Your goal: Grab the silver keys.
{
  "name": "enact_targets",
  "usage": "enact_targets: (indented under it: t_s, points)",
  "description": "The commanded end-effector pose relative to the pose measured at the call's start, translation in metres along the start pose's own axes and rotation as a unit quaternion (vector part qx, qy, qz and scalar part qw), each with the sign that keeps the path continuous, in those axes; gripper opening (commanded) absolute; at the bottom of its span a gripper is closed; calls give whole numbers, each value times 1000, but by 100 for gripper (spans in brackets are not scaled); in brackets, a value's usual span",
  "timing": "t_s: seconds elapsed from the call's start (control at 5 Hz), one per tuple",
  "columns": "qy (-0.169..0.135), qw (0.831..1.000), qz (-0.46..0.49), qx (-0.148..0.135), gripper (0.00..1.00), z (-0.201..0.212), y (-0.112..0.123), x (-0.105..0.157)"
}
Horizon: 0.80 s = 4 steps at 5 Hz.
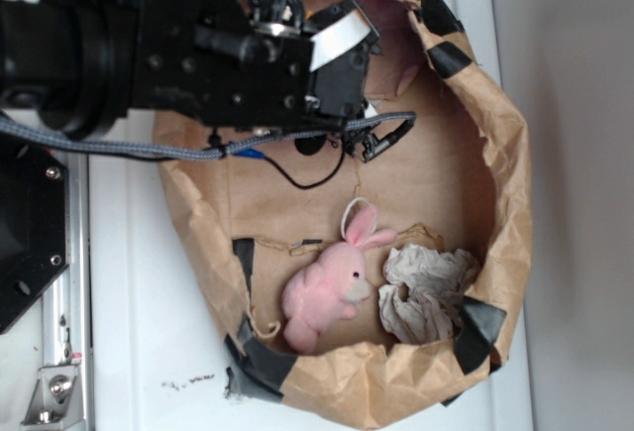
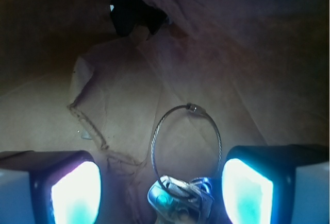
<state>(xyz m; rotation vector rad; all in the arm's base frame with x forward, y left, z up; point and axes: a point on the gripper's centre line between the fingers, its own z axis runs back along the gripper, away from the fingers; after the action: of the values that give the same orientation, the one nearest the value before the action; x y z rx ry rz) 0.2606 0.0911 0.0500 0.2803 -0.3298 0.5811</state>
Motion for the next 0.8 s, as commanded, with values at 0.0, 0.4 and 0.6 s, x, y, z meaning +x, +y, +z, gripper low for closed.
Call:
enact_targets:
  t_s: [0.0, 0.4, 0.6]
  points:
    - [-28, 1000, 4, 13, 100, -17, -11, 16]
    - [-39, 999, 5, 26, 100, -27, -6, 21]
    - [-43, 999, 9, 30, 100, -28, -3, 24]
